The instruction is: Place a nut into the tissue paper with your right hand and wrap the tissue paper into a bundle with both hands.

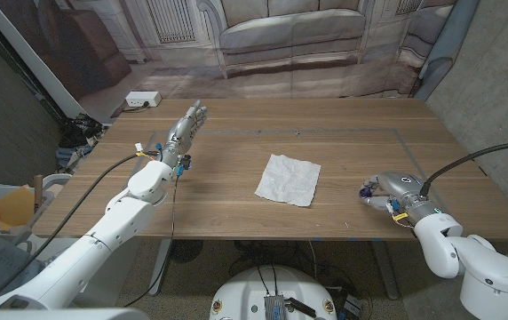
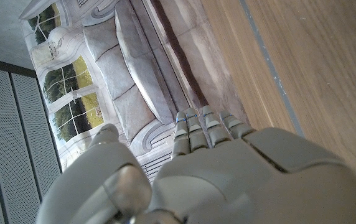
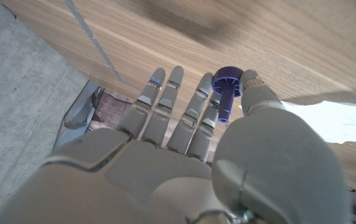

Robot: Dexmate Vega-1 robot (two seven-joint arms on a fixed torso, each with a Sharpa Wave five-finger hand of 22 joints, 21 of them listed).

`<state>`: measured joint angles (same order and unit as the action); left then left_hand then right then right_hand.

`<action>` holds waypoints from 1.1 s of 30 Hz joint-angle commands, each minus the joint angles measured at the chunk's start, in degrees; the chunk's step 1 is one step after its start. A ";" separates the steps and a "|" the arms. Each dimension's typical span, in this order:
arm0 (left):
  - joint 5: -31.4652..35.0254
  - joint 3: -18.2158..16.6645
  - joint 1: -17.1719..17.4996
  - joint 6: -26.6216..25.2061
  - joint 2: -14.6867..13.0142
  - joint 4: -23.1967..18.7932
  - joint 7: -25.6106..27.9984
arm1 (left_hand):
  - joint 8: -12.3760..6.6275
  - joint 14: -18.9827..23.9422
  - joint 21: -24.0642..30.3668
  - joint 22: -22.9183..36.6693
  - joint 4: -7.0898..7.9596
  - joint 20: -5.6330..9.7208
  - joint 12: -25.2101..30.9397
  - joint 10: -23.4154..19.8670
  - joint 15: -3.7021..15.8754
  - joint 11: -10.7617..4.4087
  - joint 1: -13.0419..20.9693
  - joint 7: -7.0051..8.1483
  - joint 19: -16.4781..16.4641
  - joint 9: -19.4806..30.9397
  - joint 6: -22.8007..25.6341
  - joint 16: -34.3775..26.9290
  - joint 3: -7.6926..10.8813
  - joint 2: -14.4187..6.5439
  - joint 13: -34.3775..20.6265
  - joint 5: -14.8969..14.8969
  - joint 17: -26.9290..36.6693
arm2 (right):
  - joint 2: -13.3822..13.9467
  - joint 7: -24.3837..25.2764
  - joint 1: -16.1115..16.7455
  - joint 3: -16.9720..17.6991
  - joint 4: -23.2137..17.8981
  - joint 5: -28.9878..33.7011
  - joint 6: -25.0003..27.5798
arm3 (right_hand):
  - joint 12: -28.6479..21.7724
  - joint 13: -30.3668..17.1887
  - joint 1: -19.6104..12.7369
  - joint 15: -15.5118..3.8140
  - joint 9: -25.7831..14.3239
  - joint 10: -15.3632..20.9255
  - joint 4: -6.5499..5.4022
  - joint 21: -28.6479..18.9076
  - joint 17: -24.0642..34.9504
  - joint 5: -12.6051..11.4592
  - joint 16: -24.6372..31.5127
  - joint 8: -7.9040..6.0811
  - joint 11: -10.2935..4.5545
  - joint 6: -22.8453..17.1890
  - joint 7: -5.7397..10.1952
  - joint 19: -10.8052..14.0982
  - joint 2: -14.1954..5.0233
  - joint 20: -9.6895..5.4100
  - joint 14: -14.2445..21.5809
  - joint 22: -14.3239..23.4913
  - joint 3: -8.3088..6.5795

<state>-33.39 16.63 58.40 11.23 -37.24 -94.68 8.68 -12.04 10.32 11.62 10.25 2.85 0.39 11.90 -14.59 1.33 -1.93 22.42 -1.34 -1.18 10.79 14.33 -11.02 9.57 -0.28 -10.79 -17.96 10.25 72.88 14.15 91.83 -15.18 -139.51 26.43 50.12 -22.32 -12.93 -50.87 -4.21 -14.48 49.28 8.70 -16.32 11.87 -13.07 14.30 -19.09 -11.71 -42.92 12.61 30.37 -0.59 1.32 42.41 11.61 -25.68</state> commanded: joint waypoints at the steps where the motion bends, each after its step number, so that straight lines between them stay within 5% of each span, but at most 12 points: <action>1: 0.03 -0.36 0.43 0.13 -0.16 -0.35 0.42 | 0.14 0.05 -0.18 0.27 -0.03 0.02 -0.18 -0.15 -0.27 0.15 0.25 0.07 0.08 0.20 0.58 0.06 -0.15 -0.43 -0.32 0.36 0.31 | 1.40 1.31 -3.32 -0.08 -0.47 -2.49 -4.22 | -0.31 -0.23 -0.64 -7.73 -0.14 -0.09 -0.11 -0.30 0.11 -0.07 0.25 -0.24 -0.16 -0.96 0.26 0.47 -0.92 -0.27 0.48 0.09 -0.19; 12: -0.03 -0.76 0.77 0.47 -0.89 -0.91 -0.36 | 0.14 0.05 -0.17 0.27 -0.04 0.03 -0.20 -0.12 -0.34 0.26 0.29 -0.08 0.14 0.20 0.64 0.06 -0.20 -0.50 -0.32 0.41 0.30 | -0.40 -0.25 -10.96 -5.21 1.16 -0.47 -10.35 | -0.08 -0.26 -0.58 -7.58 -0.03 -0.47 -0.23 -0.26 0.06 0.07 -0.08 -0.16 -0.16 -1.06 0.27 0.39 -0.94 -0.24 0.11 0.11 -0.06; 33: -1.39 -0.86 1.53 1.95 -1.80 -0.35 -3.87 | 0.21 0.01 -0.15 0.27 -0.05 0.08 -0.21 -0.14 -0.34 0.43 0.39 -0.11 0.25 0.20 0.61 0.07 -0.27 -0.69 -0.32 0.52 0.30 | -8.87 -8.71 -23.95 -14.78 5.14 8.48 -21.12 | 0.22 -0.29 -0.47 -7.41 0.10 -0.90 -0.45 -0.15 0.11 0.33 -0.48 -0.08 -0.17 -1.31 0.27 0.14 -1.06 -0.11 -0.46 0.14 0.22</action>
<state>-34.03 15.98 59.37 12.48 -38.61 -95.42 6.28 -12.05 10.32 11.62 10.25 2.85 0.39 11.90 -14.59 1.33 -1.93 22.90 -1.54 -1.20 10.79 14.54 -11.02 9.58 -0.76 -10.79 -17.51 10.25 67.82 9.67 73.34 -25.92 -136.12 30.64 34.28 -21.87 -12.93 -51.33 -4.39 -14.23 48.61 8.46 -16.32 11.85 -12.62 13.94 -18.82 -12.07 -43.50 12.60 30.36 -0.87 1.33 42.18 11.60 -25.43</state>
